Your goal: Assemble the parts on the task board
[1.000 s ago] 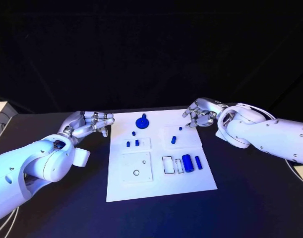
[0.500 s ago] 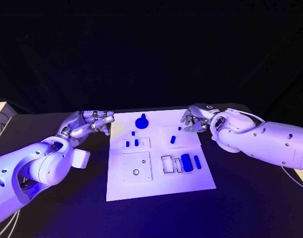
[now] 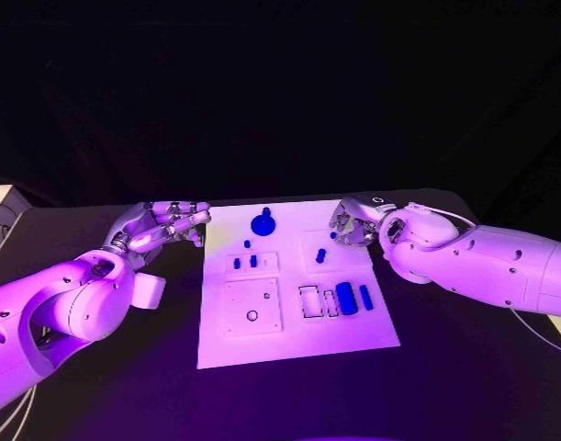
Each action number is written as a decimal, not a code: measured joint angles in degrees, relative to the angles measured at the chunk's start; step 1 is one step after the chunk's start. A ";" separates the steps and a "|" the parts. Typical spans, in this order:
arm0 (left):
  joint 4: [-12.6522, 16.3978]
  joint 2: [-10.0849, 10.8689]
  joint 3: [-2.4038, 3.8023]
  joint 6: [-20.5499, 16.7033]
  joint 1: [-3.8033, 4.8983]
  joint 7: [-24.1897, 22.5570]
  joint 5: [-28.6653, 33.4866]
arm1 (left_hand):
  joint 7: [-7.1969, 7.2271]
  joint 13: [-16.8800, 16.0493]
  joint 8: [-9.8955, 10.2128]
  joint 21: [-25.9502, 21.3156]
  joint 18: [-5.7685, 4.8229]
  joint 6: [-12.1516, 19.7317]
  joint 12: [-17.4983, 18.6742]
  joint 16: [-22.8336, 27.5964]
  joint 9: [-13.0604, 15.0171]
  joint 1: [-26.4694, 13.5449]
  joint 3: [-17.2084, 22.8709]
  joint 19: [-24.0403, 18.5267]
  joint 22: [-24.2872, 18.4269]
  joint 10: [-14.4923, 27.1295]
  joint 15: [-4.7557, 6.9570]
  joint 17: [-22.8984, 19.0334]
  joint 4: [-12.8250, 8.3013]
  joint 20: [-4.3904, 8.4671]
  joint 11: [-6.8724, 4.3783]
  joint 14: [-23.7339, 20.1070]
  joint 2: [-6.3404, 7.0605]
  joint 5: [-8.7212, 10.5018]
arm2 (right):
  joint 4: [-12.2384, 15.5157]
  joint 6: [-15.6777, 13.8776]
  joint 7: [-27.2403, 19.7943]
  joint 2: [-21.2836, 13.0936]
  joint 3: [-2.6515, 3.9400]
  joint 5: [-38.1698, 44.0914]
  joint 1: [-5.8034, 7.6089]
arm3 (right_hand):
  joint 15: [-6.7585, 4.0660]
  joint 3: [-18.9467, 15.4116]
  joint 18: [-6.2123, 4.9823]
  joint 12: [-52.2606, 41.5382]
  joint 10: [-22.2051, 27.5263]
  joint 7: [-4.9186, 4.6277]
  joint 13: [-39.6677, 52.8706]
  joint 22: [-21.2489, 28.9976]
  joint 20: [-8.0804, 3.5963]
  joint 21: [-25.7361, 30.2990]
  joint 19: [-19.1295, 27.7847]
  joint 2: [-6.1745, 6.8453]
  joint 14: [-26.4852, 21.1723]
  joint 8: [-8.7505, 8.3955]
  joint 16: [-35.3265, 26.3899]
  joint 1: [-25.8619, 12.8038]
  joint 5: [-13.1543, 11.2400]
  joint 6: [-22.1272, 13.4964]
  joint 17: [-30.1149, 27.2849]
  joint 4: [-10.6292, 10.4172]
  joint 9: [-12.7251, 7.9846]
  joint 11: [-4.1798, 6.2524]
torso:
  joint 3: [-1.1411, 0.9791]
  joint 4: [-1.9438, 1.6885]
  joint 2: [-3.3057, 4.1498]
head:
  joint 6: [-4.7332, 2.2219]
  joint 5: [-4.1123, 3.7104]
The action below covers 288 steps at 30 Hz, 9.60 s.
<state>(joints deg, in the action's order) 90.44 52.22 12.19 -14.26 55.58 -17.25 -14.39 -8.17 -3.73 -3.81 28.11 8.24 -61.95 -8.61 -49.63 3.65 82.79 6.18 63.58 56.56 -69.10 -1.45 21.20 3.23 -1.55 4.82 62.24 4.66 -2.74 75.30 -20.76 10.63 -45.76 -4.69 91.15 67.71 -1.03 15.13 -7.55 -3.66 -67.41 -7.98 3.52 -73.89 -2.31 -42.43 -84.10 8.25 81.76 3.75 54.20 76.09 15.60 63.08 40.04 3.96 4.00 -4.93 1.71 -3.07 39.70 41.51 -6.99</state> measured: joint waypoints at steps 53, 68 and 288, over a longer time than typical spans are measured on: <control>-0.34 0.22 0.02 -0.10 0.00 0.49 0.08 | -0.20 0.02 0.00 -0.92 0.00 0.21 0.00 0.83 -0.01 0.23 0.48 0.42 -0.12 -0.01 0.01 0.32 -0.14 0.01 0.00 0.43 -0.22 0.00 | -0.79 -3.13 0.88 1.70 -0.50 4.27 -1.51 | -0.74 12.09 0.46 0.59 -3.33 1.38 -0.21 -1.06 -0.37 -7.65 0.08 -5.23 -0.10 0.00 2.34 1.13 -6.66 6.68 0.44 6.87 0.34 0.62 | 0.10 -0.08 -0.07 | 0.92 0.52; -1.49 0.10 0.02 -0.12 -0.01 0.54 0.06 | -0.20 0.02 0.01 -1.17 -0.01 0.21 0.25 1.05 -0.01 0.22 0.47 0.61 -0.01 -0.02 0.01 0.52 -0.14 0.20 0.00 0.43 -0.22 0.00 | 7.20 -10.62 -0.50 -3.35 0.57 2.61 0.09 | -0.74 12.41 0.57 0.57 -3.40 1.42 -0.21 -1.04 -0.38 -7.83 0.07 -5.22 -0.10 0.00 2.55 1.14 -7.00 6.73 0.44 6.73 0.34 0.56 | 0.15 0.03 -0.12 | 0.97 1.04; -3.69 -1.75 -0.01 0.13 -0.01 1.19 0.04 | -0.20 0.03 0.01 -2.71 0.00 0.20 0.24 1.76 -0.01 0.50 0.47 1.23 0.95 0.18 0.00 1.16 0.49 -0.01 0.20 0.83 -0.50 0.00 | 16.06 0.71 0.68 -5.97 0.80 -7.67 2.55 | -1.26 6.55 0.98 0.42 -5.54 2.46 -0.12 -1.05 -1.07 -9.81 -0.01 -5.63 -0.38 -0.01 4.43 0.59 -2.84 6.98 -1.33 3.88 0.63 2.13 | 0.34 -0.12 -0.26 | 3.53 5.10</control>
<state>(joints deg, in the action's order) 86.75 50.46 12.18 -14.13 55.56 -16.06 -14.35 -8.37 -3.70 -3.80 25.40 8.24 -61.74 -8.37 -47.87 3.64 83.29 6.66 64.80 57.51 -68.91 -1.44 22.36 3.72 -1.56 5.02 63.06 4.17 -2.74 91.36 -20.05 11.32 -51.74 -3.90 83.48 70.26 -2.29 21.68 -6.57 -3.24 -72.95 -5.53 3.39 -74.94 -3.38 -52.24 -84.11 2.61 81.38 3.74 58.63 76.68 12.76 70.06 38.71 7.85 4.62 -2.80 2.05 -3.19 39.45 45.04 -1.90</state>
